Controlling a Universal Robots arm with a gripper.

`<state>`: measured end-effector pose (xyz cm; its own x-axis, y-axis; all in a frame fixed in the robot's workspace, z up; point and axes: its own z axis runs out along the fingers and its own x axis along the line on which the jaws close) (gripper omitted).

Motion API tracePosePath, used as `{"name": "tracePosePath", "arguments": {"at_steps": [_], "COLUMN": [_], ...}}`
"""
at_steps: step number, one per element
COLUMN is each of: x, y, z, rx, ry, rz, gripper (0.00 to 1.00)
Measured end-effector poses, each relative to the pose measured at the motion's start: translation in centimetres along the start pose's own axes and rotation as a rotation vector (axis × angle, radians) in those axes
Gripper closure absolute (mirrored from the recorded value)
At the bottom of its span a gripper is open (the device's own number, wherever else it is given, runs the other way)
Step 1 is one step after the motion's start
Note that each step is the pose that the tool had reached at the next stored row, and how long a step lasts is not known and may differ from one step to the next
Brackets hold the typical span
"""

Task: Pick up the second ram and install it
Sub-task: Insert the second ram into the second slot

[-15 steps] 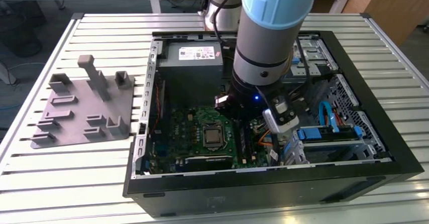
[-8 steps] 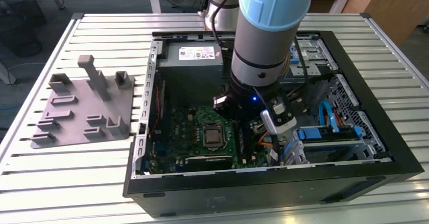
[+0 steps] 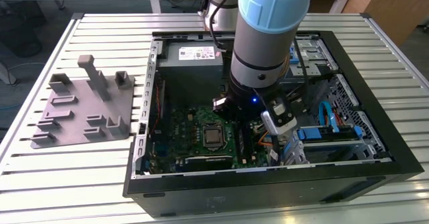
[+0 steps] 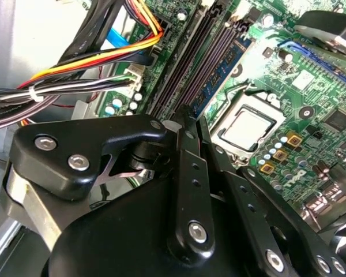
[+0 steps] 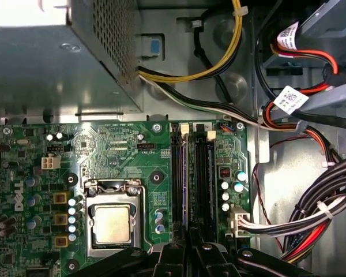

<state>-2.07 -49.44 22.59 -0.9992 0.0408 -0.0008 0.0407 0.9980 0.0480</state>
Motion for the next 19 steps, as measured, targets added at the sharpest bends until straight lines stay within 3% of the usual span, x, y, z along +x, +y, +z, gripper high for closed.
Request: {"name": "tracePosePath", "arguments": {"at_steps": [12, 19], "x": [-0.01, -0.01], "y": [-0.12, -0.14], "z": [0.48, 0.70], "rx": [0.0057, 0.0136], "ry": [-0.0009, -0.0012], "rz": [0.013, 0.014], "gripper": [0.86, 0.86]}}
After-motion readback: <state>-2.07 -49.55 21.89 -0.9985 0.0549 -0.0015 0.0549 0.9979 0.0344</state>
